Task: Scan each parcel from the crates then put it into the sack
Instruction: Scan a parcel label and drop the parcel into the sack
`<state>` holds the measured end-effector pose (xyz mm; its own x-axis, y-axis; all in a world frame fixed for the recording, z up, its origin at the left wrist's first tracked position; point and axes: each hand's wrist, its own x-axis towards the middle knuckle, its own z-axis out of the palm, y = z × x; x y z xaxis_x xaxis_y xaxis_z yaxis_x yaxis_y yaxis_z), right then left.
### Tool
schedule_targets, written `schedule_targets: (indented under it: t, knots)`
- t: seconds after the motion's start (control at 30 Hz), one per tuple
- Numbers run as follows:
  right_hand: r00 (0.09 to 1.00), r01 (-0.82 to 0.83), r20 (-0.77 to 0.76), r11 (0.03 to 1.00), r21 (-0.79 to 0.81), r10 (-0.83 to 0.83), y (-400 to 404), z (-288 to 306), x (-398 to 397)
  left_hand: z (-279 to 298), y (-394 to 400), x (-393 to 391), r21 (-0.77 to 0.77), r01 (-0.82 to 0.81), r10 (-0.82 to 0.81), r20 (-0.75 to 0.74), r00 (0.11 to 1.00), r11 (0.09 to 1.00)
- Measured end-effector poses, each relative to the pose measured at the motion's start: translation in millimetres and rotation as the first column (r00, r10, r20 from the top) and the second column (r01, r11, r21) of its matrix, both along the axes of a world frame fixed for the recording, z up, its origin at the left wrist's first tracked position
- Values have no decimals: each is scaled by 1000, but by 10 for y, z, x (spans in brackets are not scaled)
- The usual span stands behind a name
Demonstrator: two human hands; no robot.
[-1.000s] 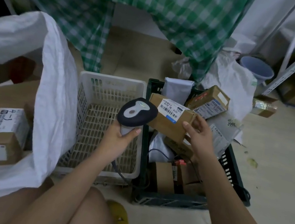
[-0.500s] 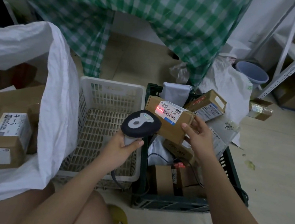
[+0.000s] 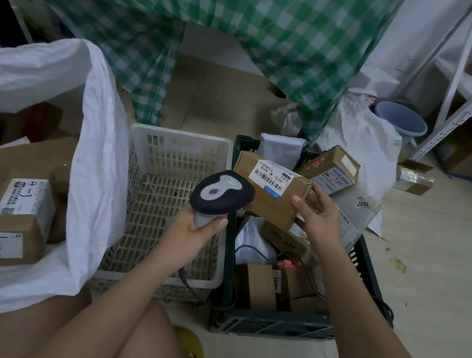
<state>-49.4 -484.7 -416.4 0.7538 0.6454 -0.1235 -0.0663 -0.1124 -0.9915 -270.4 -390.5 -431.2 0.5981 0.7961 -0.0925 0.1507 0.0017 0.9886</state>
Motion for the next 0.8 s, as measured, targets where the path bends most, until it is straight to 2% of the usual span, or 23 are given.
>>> schedule_targets:
  t: [0.17,0.37,0.63,0.8]
  knots:
    - [999,-19,35,999,42,17,0,193,-115,276,-82,-54,-13,-45,46,91,995,999]
    - [994,-59,95,988,145,45,53,743,-388,810,-177,-322,36,-160,147,240,960,987]
    - [969,-227,158,937,268,189,261,1508,-1105,1421,-136,-1021,16,-424,383,399,833,906]
    - [908,-389,261,891,233,328,546,1755,-1656,1625,-61,-1572,-4,-535,487,421,765,845]
